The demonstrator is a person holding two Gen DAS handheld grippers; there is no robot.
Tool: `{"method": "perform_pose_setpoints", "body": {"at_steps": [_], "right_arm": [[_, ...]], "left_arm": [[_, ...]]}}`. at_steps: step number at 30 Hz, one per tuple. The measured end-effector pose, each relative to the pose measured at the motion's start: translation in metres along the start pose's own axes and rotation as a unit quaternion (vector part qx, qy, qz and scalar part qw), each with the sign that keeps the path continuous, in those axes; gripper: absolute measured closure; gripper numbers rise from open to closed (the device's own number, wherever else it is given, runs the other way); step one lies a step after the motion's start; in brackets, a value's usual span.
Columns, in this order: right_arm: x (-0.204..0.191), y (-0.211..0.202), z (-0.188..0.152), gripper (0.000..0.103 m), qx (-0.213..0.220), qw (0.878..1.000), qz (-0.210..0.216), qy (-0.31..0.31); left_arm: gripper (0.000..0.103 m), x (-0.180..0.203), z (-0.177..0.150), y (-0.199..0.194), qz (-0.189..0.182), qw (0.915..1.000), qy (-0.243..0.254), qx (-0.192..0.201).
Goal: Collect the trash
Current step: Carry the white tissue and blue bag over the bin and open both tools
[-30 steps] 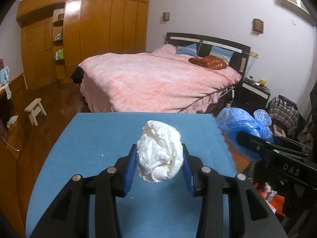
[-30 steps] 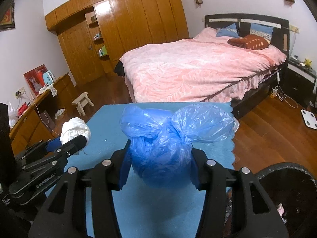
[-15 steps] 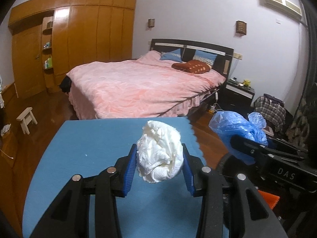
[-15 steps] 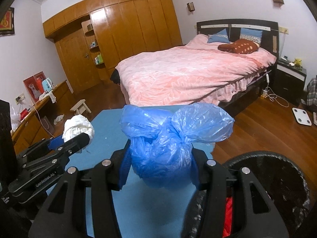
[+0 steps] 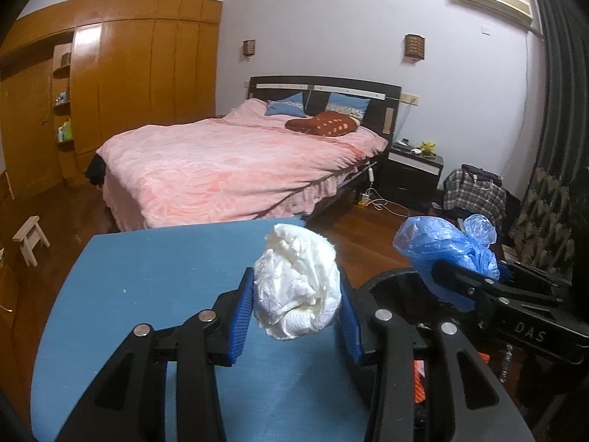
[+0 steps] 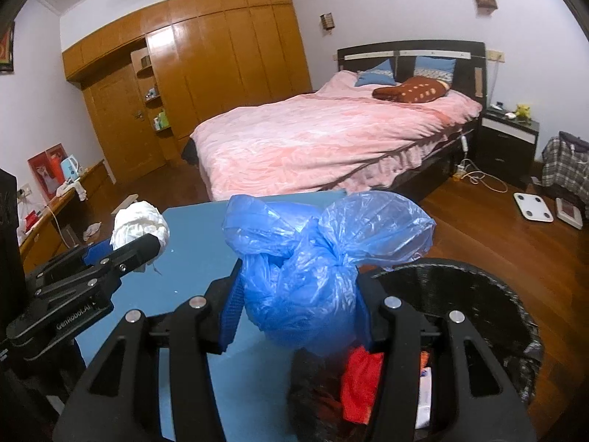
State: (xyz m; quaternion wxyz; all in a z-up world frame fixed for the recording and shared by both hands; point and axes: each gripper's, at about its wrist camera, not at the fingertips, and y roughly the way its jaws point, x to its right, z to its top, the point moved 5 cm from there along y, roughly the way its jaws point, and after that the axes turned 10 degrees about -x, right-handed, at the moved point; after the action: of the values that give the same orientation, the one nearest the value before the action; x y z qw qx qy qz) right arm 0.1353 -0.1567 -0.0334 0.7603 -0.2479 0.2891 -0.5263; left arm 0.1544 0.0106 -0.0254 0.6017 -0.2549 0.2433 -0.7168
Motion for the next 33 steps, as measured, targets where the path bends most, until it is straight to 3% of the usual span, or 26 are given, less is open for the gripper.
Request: {"method": "perform_pose_setpoints", "body": {"at_steps": [18, 33], "right_arm": [[0.086, -0.035, -0.036, 0.054, 0.009, 0.996, -0.059, 0.062], [0.158, -0.022, -0.074, 0.054, -0.016, 0.988, -0.108, 0.113]], "left_arm": [[0.06, 0.085, -0.015, 0.024, -0.053, 0.997, 0.054, -0.018], [0.06, 0.146, -0.022, 0.076, -0.098, 0.9892, 0.098, -0.048]]}}
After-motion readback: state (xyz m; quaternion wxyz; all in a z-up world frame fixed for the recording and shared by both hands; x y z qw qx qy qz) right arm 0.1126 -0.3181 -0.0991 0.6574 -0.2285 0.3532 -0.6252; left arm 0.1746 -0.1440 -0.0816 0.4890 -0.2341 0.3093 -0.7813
